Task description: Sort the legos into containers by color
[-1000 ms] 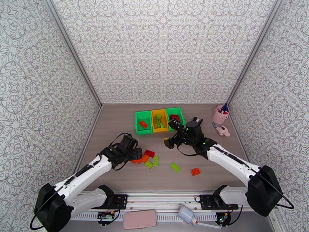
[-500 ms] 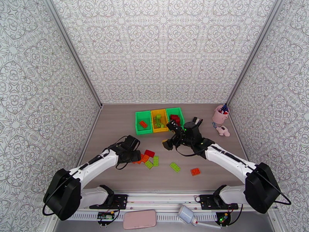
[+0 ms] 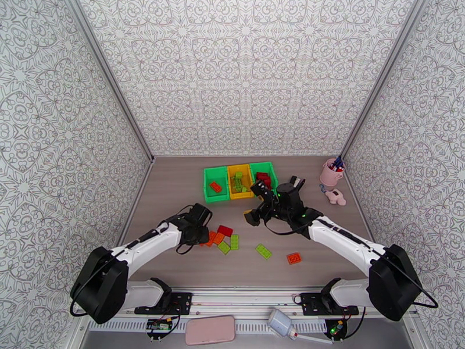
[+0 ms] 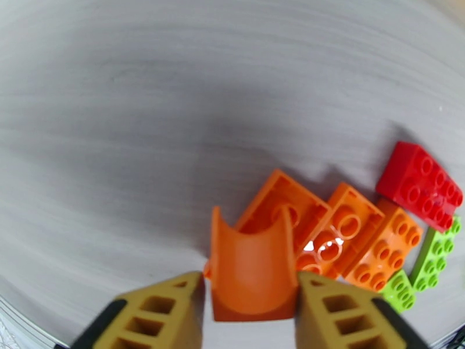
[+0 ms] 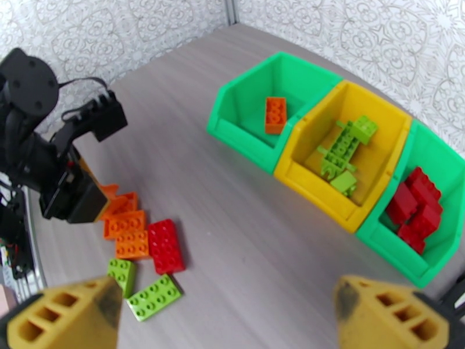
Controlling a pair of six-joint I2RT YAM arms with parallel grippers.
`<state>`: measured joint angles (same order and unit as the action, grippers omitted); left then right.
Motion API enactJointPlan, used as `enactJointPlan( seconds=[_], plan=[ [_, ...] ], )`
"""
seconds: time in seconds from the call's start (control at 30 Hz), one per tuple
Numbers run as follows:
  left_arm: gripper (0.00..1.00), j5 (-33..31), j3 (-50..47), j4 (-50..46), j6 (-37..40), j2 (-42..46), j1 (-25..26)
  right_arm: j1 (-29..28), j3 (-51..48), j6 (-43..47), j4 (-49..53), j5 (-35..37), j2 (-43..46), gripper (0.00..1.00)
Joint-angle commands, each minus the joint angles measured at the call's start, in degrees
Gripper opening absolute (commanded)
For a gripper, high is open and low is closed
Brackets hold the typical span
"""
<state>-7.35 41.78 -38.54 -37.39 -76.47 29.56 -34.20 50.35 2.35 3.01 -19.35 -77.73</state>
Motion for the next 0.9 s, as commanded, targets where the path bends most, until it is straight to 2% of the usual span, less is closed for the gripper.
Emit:
enactJointPlan(
  seconds=[0.0,0.07,0.3,0.5,0.7,0.87],
  plan=[
    [0.35,-0.6,-0.1,0.1,-0.1,-0.1,-0.3,-0.6,1.0,-1.0,-0.7,-0.5,0.6,1.0],
    [0.31,-1.0,-0.2,-0.3,-0.2,0.6,-0.2,-0.6,0.8,-1.2,-0.7,-0.2,1.0,1.0],
    [0.31,-3.9,0.4,0.1,-0.1,6.2,0.5,-0.7,0.4,-2.1,-1.9,0.1,2.1,1.0],
    [0.31,-6.3,2.3,11.2,3.6,8.2,0.5,-0.7,-0.5,-3.5,-4.5,0.8,2.4,1.0],
    [0.31,-8.9,7.6,26.2,7.8,2.1,-1.1,-0.7,-0.9,-4.5,-5.4,1.1,2.4,1.0],
    [0.31,-8.4,16.1,28.4,10.0,-8.5,-5.0,-0.6,-1.2,-4.5,-5.3,1.3,3.0,1.0]
  ],
)
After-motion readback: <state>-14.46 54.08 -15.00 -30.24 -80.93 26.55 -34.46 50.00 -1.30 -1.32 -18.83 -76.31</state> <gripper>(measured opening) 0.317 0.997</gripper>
